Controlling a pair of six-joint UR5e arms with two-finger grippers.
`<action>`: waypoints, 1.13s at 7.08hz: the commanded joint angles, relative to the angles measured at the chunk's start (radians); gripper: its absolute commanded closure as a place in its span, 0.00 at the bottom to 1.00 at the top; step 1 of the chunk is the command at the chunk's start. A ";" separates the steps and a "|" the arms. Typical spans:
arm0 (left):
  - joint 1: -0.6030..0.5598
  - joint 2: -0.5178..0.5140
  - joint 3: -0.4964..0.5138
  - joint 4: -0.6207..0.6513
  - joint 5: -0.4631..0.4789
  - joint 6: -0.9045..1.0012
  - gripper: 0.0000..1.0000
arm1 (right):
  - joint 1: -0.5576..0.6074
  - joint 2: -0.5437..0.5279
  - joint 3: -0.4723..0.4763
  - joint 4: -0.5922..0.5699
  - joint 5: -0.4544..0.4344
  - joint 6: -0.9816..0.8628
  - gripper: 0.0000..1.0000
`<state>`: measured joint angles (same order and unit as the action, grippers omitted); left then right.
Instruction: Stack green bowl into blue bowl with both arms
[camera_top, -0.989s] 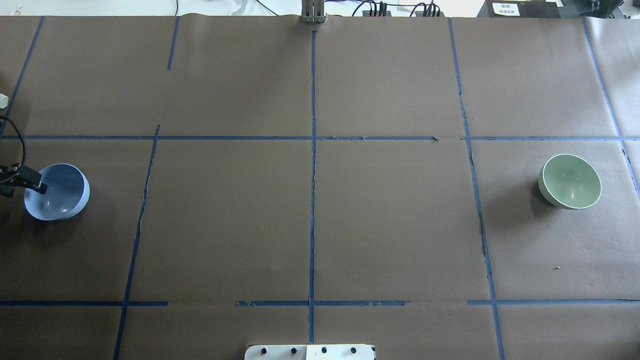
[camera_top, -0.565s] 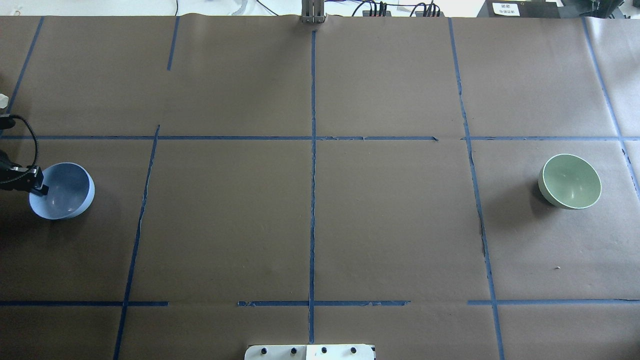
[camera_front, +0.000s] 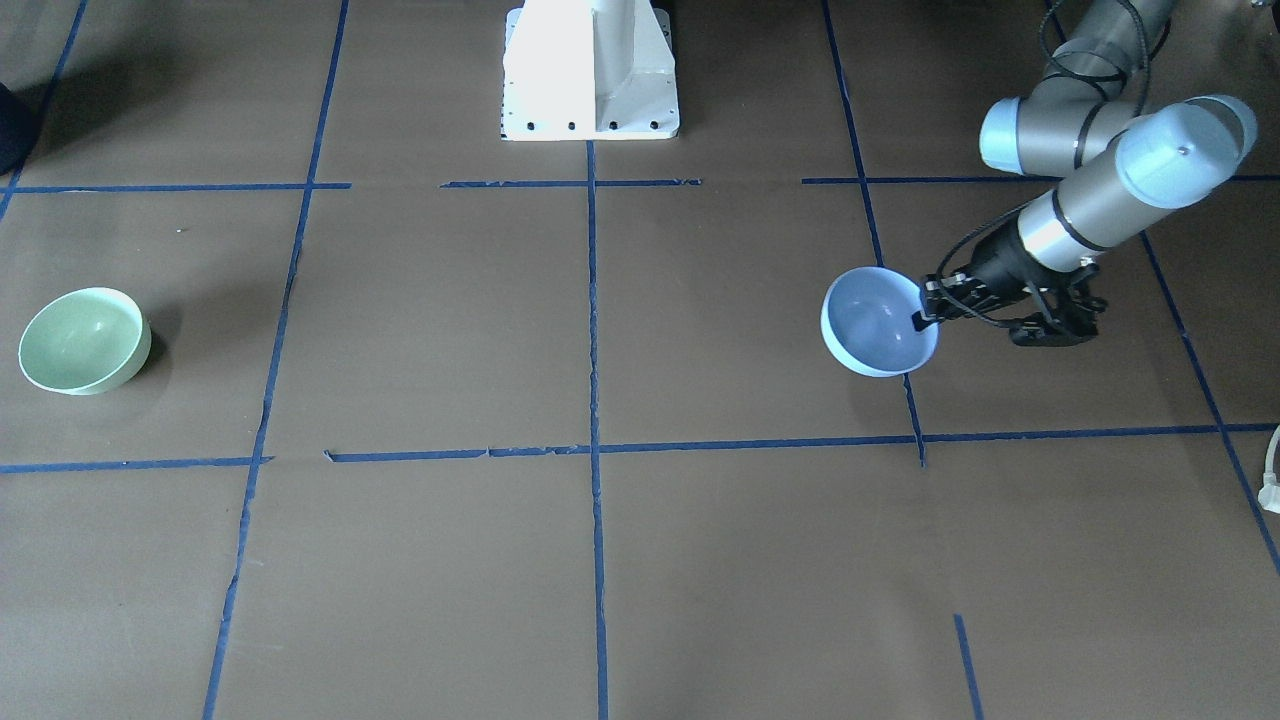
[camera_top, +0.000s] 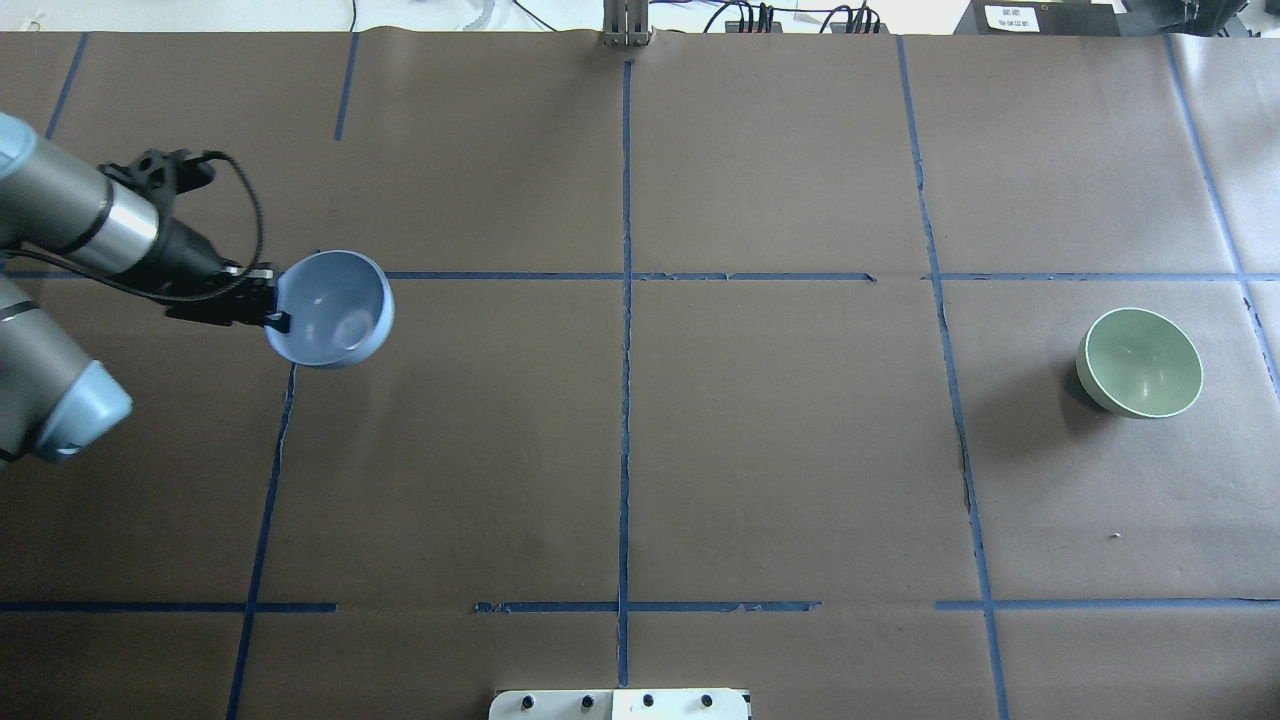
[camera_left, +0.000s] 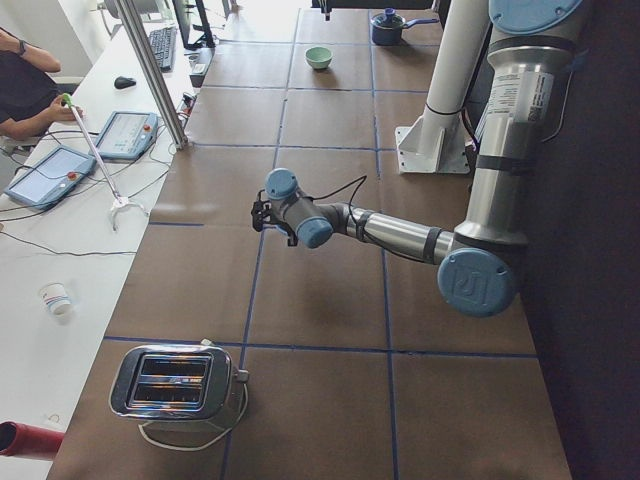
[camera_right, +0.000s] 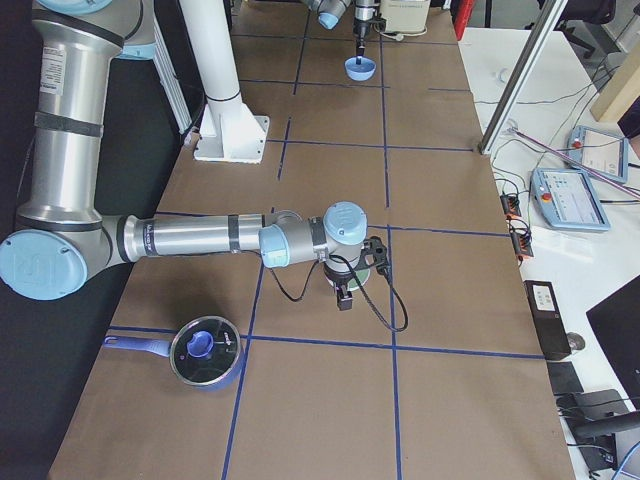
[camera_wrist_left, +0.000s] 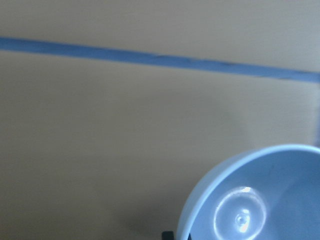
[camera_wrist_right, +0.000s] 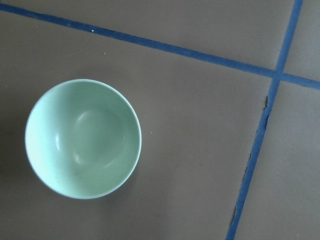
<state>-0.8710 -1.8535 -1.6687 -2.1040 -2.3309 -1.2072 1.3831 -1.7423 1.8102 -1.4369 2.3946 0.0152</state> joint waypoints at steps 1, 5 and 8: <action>0.221 -0.239 -0.002 0.132 0.249 -0.164 1.00 | -0.002 0.000 0.000 0.000 0.000 0.000 0.00; 0.392 -0.415 0.109 0.282 0.448 -0.166 1.00 | -0.006 0.000 0.000 0.001 0.021 -0.001 0.00; 0.391 -0.408 0.107 0.285 0.449 -0.166 0.51 | -0.006 0.000 0.000 0.001 0.038 0.000 0.00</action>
<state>-0.4802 -2.2643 -1.5611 -1.8206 -1.8839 -1.3728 1.3776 -1.7425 1.8101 -1.4358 2.4303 0.0151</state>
